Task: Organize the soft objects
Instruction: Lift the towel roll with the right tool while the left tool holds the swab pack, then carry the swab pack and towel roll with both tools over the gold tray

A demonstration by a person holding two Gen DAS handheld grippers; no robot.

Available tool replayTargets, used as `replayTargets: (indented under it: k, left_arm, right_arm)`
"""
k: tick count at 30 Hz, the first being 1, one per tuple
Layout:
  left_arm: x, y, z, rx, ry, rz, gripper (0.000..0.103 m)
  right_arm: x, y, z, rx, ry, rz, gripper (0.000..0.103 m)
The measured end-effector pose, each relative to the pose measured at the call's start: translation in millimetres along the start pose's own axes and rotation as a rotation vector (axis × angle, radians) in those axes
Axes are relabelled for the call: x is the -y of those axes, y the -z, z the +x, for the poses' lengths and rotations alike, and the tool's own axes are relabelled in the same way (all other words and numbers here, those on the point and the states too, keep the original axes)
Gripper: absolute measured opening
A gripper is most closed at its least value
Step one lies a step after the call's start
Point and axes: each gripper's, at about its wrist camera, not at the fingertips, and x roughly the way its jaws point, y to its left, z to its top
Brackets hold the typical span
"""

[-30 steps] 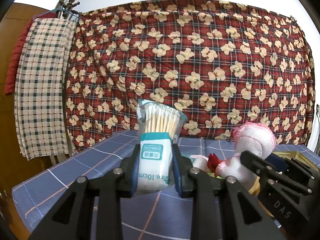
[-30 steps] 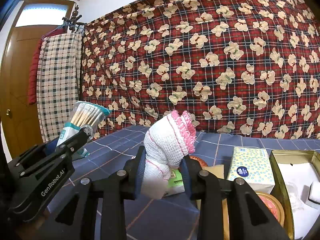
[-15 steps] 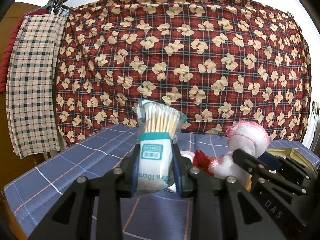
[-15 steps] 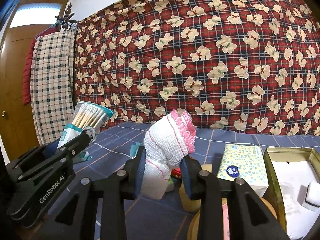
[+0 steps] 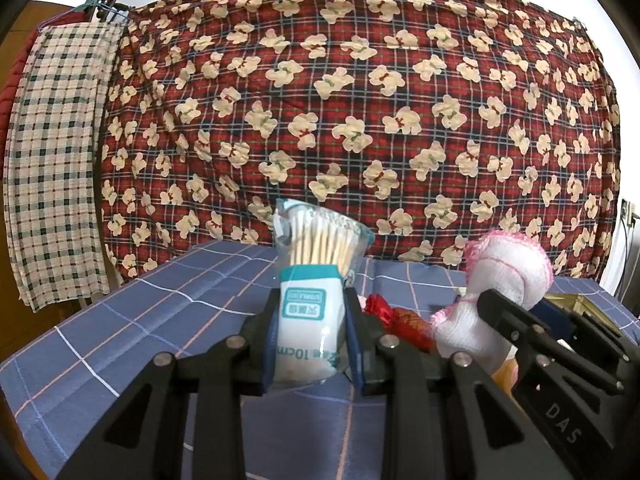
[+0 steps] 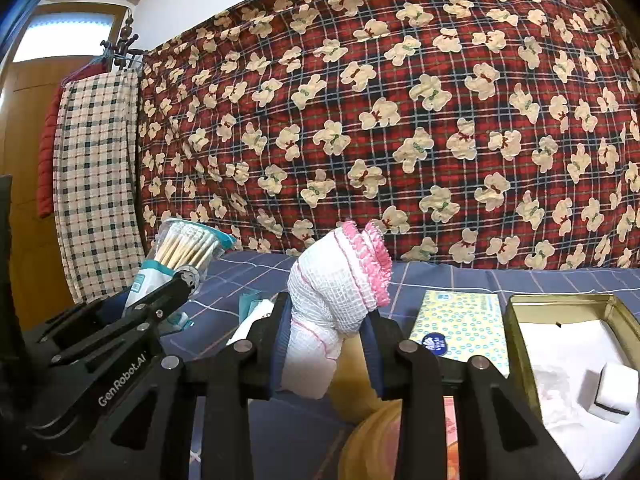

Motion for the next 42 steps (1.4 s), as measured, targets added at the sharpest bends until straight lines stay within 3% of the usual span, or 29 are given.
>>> replayTargets:
  k: [25, 42]
  left_arm:
    - [45.9, 0.1, 23.8, -0.064, 0.065, 0.082, 0.027]
    - [68.3, -5.2, 22.5, -0.098, 0.119, 0.078, 0.027]
  right_arm:
    - [43.7, -0.2, 1.3, -0.024, 0.089, 0.101, 0.036]
    - [53.1, -3.1, -14.5, 0.03, 0.122, 0.104, 0.036]
